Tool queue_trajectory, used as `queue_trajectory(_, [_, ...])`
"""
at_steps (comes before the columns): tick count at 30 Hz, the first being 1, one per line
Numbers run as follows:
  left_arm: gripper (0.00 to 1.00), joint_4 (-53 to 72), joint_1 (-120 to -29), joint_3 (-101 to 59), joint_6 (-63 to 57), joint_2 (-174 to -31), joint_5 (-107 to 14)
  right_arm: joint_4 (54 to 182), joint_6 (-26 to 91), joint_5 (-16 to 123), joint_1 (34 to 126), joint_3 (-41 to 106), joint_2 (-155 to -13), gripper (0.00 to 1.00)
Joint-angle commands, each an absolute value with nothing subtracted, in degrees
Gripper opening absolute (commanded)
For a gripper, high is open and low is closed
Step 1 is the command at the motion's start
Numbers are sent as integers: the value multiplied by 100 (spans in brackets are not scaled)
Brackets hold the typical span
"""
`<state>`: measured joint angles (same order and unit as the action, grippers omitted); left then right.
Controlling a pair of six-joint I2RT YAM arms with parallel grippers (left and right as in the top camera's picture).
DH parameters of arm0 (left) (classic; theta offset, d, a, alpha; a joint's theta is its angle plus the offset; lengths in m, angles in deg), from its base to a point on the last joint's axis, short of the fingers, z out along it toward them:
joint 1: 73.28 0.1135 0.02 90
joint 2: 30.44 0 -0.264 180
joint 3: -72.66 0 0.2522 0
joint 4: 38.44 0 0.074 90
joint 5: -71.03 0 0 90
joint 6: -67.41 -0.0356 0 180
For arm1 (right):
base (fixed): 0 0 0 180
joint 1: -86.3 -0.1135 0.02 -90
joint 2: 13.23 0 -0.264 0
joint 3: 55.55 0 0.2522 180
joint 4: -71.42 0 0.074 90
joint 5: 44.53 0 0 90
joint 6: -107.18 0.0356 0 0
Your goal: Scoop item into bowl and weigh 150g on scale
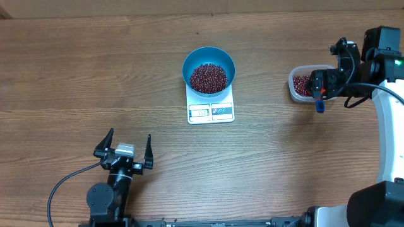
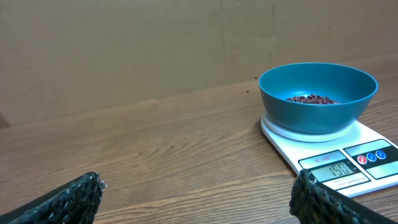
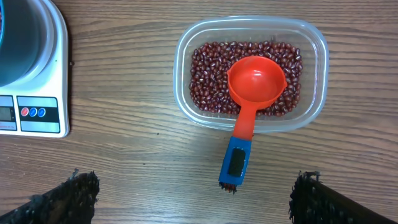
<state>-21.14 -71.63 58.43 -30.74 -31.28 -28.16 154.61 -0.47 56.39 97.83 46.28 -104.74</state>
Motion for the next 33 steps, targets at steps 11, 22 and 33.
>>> queue_trajectory(11, [100, -2090, -7143, 5863, -3161, -3069, -2741, 15431, -69, 5599, 9766, 4770, -10428, 100])
queue_trajectory(22, [99, -2090, -7143, 5863, -3161, -3069, -2741, 15431, -69, 5599, 9766, 4770, -10461, 100])
queue_trajectory(33, [100, -2090, -7143, 5863, -3161, -3069, -2739, 15275, -67, 5818, 9759, 4705, -10373, 100])
